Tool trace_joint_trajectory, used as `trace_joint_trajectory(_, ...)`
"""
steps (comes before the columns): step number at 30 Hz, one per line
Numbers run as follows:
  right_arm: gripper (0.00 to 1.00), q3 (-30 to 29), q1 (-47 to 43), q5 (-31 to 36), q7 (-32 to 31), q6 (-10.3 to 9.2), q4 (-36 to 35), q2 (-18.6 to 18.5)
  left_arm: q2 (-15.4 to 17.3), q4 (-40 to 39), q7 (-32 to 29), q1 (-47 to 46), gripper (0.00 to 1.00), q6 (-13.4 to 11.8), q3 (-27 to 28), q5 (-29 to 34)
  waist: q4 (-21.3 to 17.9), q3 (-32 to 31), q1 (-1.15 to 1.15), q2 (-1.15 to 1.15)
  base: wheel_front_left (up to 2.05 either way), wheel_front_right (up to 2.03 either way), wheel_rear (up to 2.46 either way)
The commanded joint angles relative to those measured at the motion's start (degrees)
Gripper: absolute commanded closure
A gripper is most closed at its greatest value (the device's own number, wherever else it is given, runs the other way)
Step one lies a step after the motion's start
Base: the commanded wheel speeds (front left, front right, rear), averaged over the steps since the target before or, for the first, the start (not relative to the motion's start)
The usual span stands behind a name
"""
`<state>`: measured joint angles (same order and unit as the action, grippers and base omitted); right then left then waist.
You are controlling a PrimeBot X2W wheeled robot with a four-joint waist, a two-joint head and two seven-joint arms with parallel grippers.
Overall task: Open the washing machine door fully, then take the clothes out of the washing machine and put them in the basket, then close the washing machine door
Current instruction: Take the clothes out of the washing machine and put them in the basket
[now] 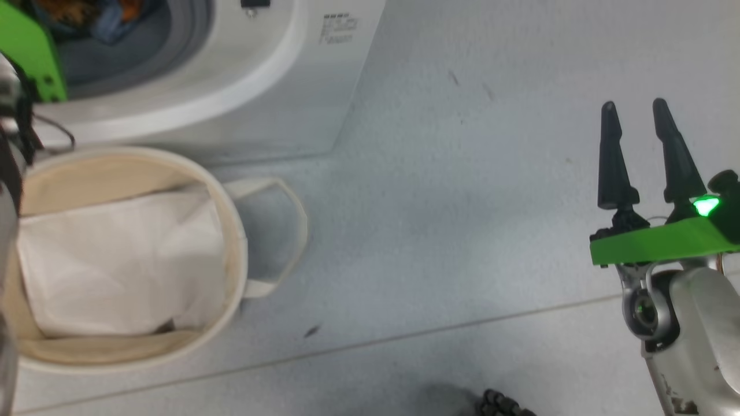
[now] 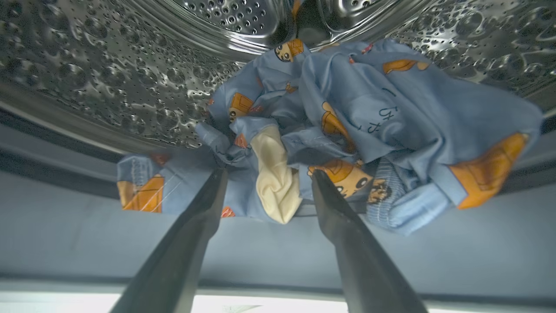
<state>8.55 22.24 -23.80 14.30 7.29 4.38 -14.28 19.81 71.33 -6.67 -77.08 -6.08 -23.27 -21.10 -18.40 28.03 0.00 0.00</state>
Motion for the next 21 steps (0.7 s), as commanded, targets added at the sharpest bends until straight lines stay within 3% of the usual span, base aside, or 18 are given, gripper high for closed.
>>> trace_joint_trajectory(1,0.0,0.25,0.66,-0.21,0.7,0.2,-2.1,-0.16,2.6,-0.6,-1.05,-4.86,0.0,-0.86,0.52,0.4,-0.53,4.81,0.0,0.0,0.0,0.0,0.0)
trace_joint_trajectory(7,0.0,-0.2,1.95,-0.16,0.7,0.2,-2.54,0.25,3.15,1.23,-3.82,-10.97,0.0,-3.12,-0.53,1.32,-0.53,8.65,0.0,0.0,0.0,0.0,0.0)
trace_joint_trajectory(21,0.0,0.44,2.18,-0.14,0.7,0.2,-1.91,0.23,3.84,2.29,-3.19,-12.52,0.0,-4.54,2.33,-2.61,-0.56,9.72,0.0,0.0,0.0,0.0,0.0)
